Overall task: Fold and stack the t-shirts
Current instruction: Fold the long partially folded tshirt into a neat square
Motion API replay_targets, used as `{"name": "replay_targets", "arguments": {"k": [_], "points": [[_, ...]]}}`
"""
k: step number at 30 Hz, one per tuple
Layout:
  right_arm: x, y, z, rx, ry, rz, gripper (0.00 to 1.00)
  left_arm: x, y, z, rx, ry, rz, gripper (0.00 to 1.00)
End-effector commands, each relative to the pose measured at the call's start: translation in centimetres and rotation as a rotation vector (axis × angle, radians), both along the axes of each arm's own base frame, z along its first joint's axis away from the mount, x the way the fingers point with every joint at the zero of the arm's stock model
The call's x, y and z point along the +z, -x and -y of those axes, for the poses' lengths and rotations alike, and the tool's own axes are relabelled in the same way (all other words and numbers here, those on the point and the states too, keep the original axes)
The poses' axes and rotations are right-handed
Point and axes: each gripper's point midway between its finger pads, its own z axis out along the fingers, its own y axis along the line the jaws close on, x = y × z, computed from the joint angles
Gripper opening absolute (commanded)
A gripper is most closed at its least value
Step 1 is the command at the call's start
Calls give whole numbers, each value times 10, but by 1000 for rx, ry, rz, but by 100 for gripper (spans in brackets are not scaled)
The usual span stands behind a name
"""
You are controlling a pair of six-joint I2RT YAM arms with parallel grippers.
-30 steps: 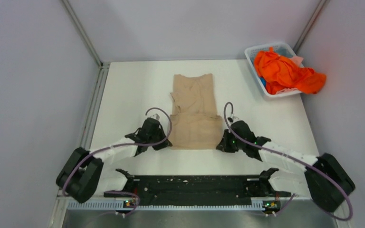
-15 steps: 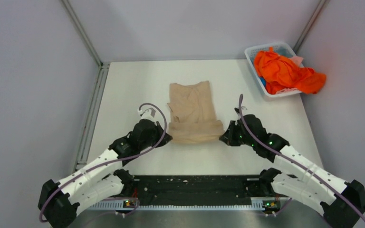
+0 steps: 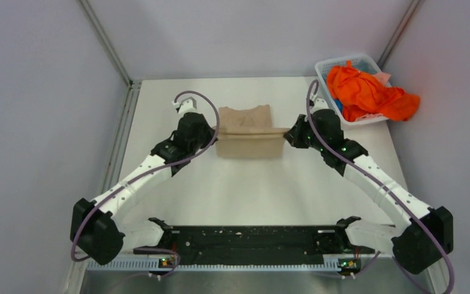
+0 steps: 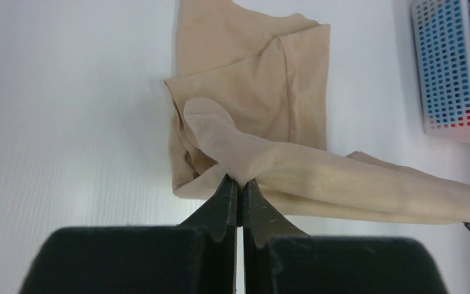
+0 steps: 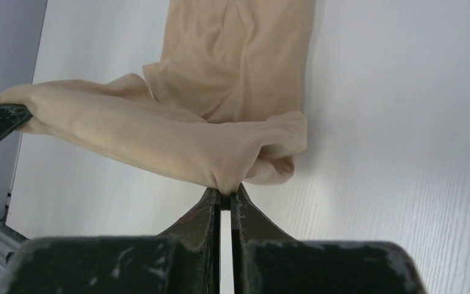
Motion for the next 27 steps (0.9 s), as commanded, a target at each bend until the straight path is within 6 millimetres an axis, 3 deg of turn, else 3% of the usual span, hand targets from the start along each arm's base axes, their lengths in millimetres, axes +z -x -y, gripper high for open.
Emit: {"name": "replay_targets", "arguments": {"k": [1, 6, 12, 18, 23, 25, 26, 27], "points": [[44, -53, 9, -35, 34, 143, 0, 1, -48, -33, 89, -58, 15, 0], [40, -94, 7, -11, 17, 118, 0, 7, -80, -42, 131, -114, 20, 0], [22, -136, 10, -19, 52, 85, 0, -15, -121, -57, 200, -178, -49, 0], [-21, -186, 21, -97, 114, 45, 0, -46, -165, -58, 208, -198, -119, 0], [-61, -225, 20, -118, 99, -4, 0, -79, -195, -70, 242, -221, -199, 0], [-74, -239, 16, -120, 84, -26, 0, -93, -204, -66, 212, -206, -224, 0], [-82, -244, 16, -122, 81, -43, 0, -98, -209, -63, 196, -199, -231, 2], [-89, -247, 14, -123, 80, -55, 0, -102, -214, -61, 186, -196, -236, 13]]}}
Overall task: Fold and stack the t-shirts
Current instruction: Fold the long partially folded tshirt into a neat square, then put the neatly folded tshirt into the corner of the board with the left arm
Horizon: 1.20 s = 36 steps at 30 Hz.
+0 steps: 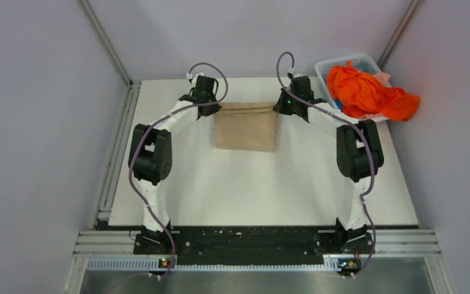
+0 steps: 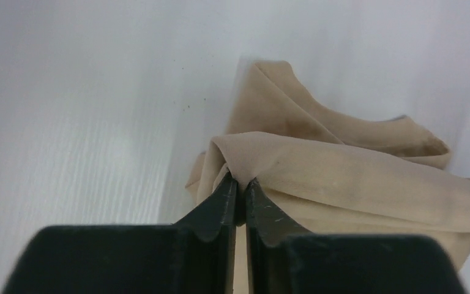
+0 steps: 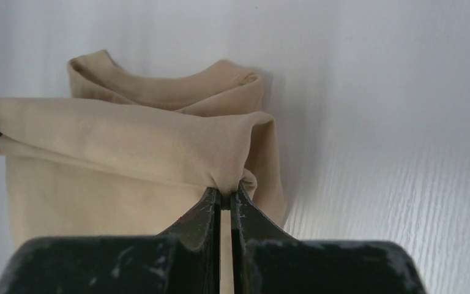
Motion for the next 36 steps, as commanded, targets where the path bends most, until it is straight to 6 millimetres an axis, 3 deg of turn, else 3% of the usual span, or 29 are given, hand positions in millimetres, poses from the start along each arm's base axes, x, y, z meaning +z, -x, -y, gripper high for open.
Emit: {"name": "replay_targets", "arguments": {"k": [1, 2, 4, 5, 6, 9, 14, 16, 18, 20, 24, 29, 36], "points": [[-3, -48, 32, -126, 22, 44, 5, -12, -27, -39, 57, -74, -23, 23], [-5, -52, 31, -128, 18, 42, 15, -14, -31, -37, 46, -73, -27, 42], [-5, -58, 29, -131, 16, 38, 50, -17, -38, -33, 31, -75, -42, 83], [-3, -60, 30, -135, 18, 32, 61, -12, -41, -31, 24, -73, -41, 97], [2, -61, 30, -137, 22, 32, 68, -5, -43, -30, 15, -71, -37, 99], [25, -53, 36, -152, 36, 51, 80, 14, -39, -24, -20, -45, -15, 99], [53, -21, 49, -168, 43, 95, 82, 35, -8, -11, -94, 47, 17, 99], [59, -1, 38, -97, -11, 103, 82, 46, 6, 8, -187, 127, 43, 99], [64, 23, 14, 32, -119, 103, 90, 47, 23, 23, -272, 173, 37, 99], [63, 54, -10, 174, -225, 69, 98, 36, 34, 24, -288, 162, 13, 99], [45, 100, -20, 237, -235, 37, 99, 1, 45, 9, -250, 97, -70, 99], [50, 131, 2, 151, -206, 94, 99, -41, 46, 12, -246, 100, -154, 97], [53, 151, 34, 26, -131, 135, 99, -82, 38, 20, -232, 96, -255, 68]]}}
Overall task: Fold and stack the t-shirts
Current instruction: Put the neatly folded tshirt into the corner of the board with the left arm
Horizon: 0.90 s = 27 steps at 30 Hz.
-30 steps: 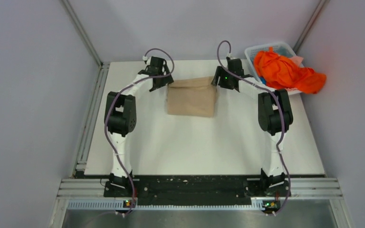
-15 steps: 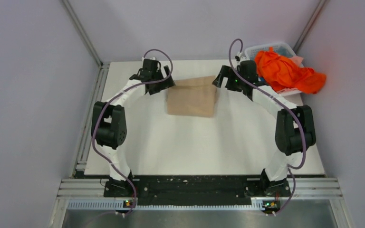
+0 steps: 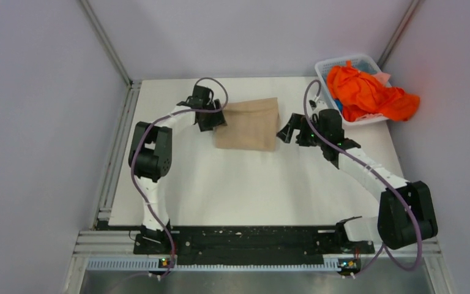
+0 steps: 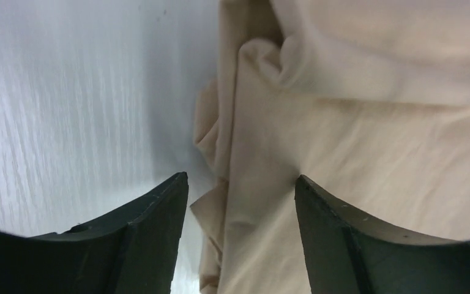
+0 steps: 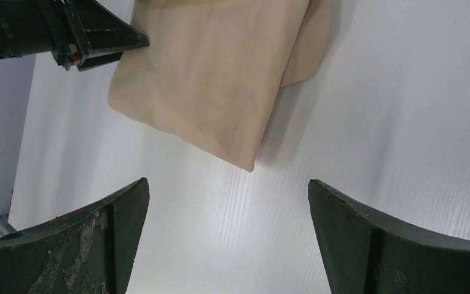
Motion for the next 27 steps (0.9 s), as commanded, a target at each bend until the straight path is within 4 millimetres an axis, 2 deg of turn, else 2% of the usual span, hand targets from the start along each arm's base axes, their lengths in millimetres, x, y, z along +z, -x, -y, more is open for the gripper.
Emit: {"name": "replay_targets", "arguments": {"k": [1, 7, 8, 10, 11, 16, 20, 23, 27], "points": [[29, -3, 13, -70, 15, 112, 99, -14, -10, 3, 13, -22, -10, 65], [31, 1, 15, -70, 18, 125, 99, -25, -15, 4, 21, -29, -34, 37], [32, 2, 15, -68, 20, 129, 99, -25, -16, 3, 28, -38, -30, 28], [31, 2, 16, -70, 25, 127, 99, -20, -19, -4, 51, -72, -21, 2], [31, 2, 17, -72, 29, 128, 99, -17, -21, -11, 75, -106, -13, 0], [32, 3, 25, -104, 57, 134, 99, 12, -28, -80, 258, -375, 55, 0], [32, 4, 30, -124, 74, 140, 99, 34, -33, -137, 374, -435, 65, 0], [31, 4, 34, -134, 93, 138, 99, 52, -41, -192, 484, -565, 98, 0], [29, 1, 40, -160, 121, 139, 99, 66, -52, -252, 530, -771, 112, 0]]}}
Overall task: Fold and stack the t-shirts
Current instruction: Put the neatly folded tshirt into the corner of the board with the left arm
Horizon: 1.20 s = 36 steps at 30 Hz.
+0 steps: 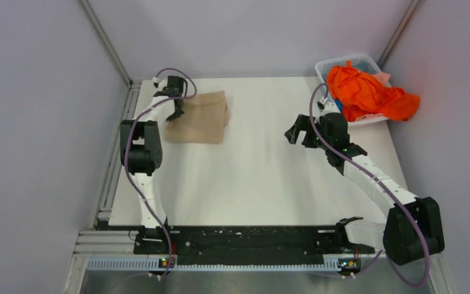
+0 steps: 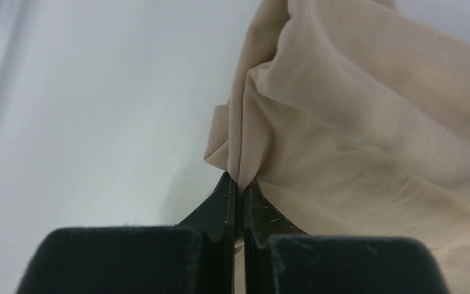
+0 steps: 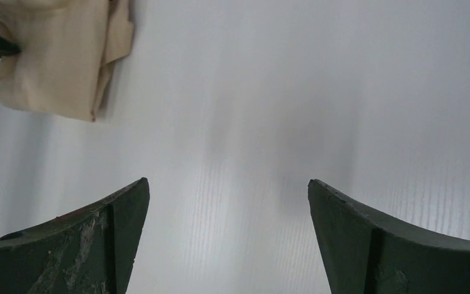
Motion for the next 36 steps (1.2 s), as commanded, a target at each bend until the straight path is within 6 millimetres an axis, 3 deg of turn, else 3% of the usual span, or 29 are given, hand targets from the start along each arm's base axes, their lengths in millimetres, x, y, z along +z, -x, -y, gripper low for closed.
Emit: {"name": "replay_targets", "arguments": {"k": [1, 6, 10, 14, 20, 21, 23, 25, 30, 36], "points": [[9, -4, 9, -35, 44, 45, 99, 56, -18, -91, 120, -327, 53, 0], [-1, -8, 15, -61, 80, 17, 99, 55, -29, -150, 152, -415, 38, 0], [-7, -12, 17, -73, 97, -4, 99, 48, -30, -185, 175, -418, -4, 0], [-14, -16, 16, -76, 106, -27, 99, 45, -37, -202, 182, -437, -13, 0], [-22, -19, 17, -79, 118, -50, 99, 52, -46, -208, 238, -449, 18, 0], [-22, -19, 17, -80, 122, -52, 99, 57, -44, -211, 269, -458, 22, 3], [-21, -19, 19, -86, 127, -48, 99, 66, -38, -213, 315, -462, 36, 43], [-20, -19, 19, -88, 127, -45, 99, 82, -34, -210, 335, -447, 68, 95], [-15, -13, 17, -78, 104, -39, 99, 114, -21, -186, 332, -369, 151, 99], [-7, 7, 20, -70, 83, -12, 99, 143, -8, -109, 214, -116, 293, 99]]}}
